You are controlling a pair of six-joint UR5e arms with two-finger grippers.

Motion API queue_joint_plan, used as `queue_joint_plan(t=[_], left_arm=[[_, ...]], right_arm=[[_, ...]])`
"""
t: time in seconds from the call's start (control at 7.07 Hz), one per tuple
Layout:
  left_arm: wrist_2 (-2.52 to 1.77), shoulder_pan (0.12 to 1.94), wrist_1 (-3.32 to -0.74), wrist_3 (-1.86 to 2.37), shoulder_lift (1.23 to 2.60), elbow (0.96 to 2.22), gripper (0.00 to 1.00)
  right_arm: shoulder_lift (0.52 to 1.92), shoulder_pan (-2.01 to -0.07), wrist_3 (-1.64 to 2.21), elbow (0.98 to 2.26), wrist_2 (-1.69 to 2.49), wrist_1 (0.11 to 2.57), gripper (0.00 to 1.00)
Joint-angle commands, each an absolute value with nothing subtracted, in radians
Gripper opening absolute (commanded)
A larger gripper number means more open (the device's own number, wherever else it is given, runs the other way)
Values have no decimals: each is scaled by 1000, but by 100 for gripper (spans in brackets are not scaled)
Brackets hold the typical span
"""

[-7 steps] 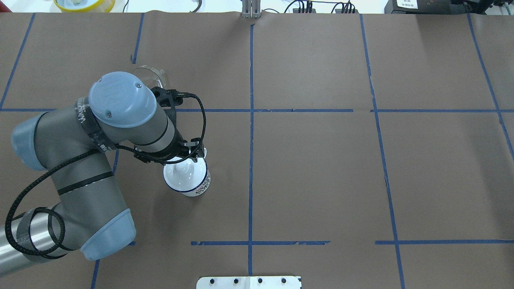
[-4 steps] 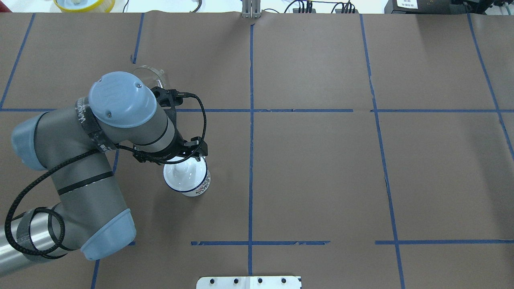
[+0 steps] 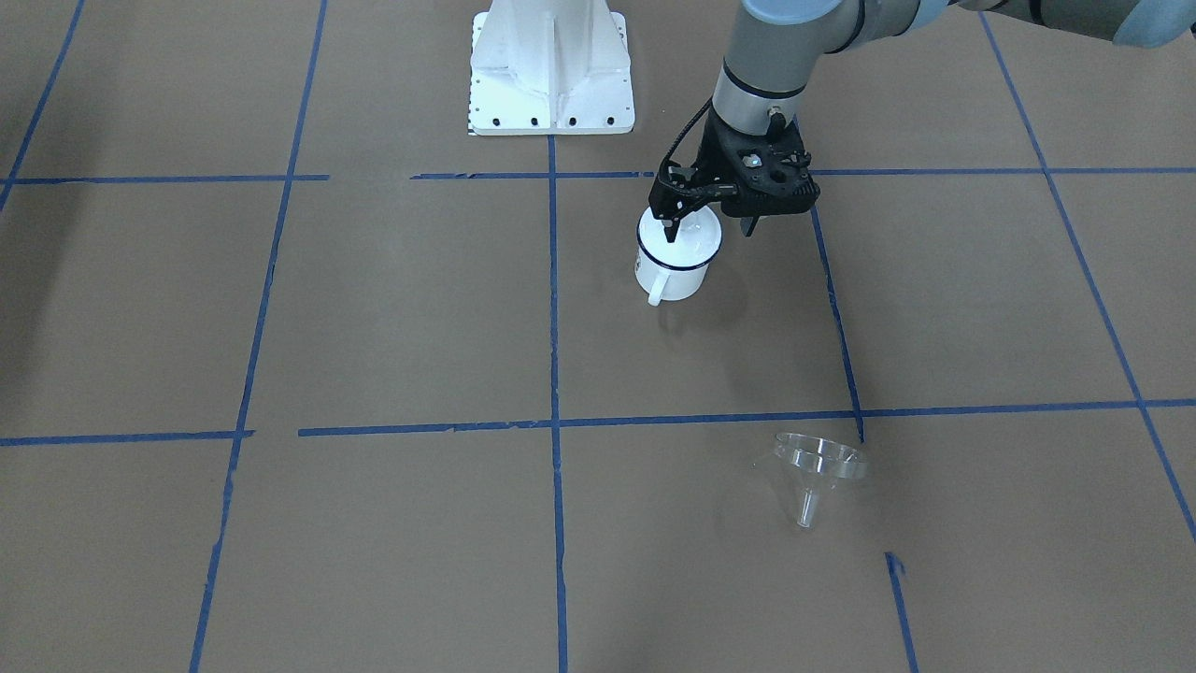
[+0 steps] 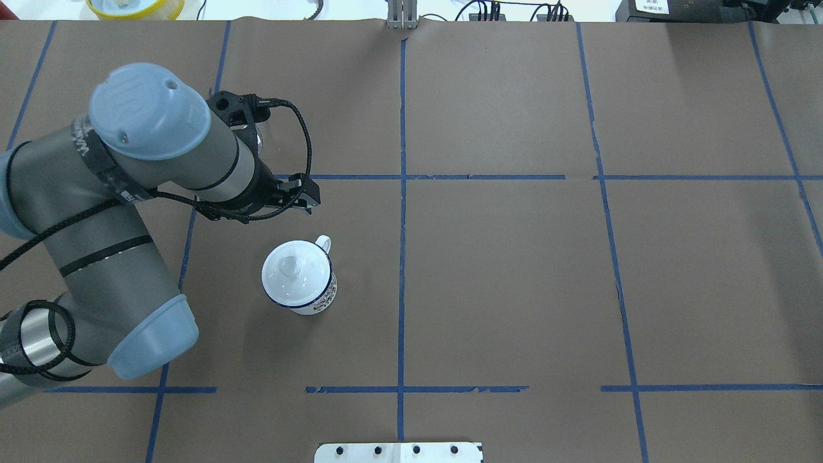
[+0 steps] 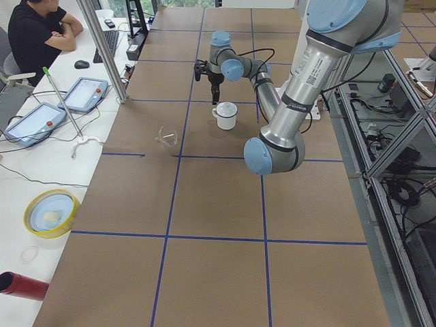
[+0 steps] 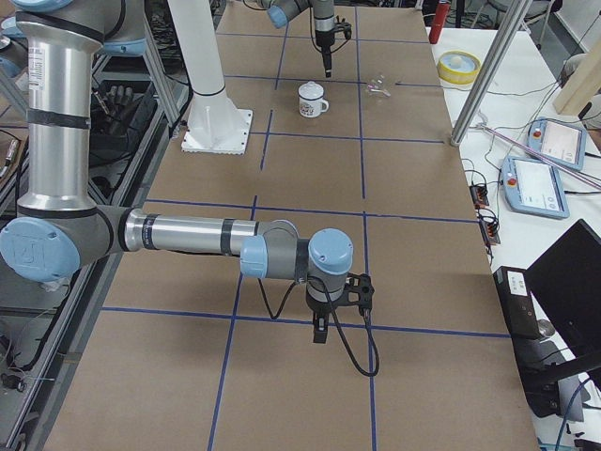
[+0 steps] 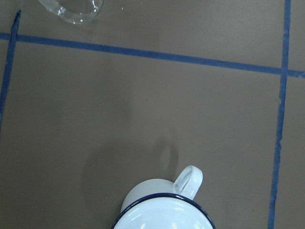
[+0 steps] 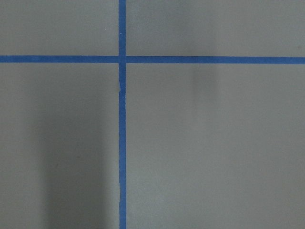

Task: Remove funnel from cup
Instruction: 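Open the left gripper and withdraw it away from the mug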

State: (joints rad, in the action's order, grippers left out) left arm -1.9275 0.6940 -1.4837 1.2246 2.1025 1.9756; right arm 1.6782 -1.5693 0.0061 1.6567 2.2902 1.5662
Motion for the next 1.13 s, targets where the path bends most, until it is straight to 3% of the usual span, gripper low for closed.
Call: queue_joint_plan(t=[0.0, 0.42, 0.99], left_arm=[[-1937, 835, -1584, 997, 2027, 1968, 100], [-2172, 1180, -1597, 441, 1851, 1893, 100], [-2361, 1496, -1589, 112, 1711, 1717, 100]], right_arm=[[1678, -1569, 6, 1657, 2290, 1566, 100], [1678, -1569, 6, 1657, 2290, 1566, 100], [1678, -1569, 6, 1657, 2290, 1566, 100]])
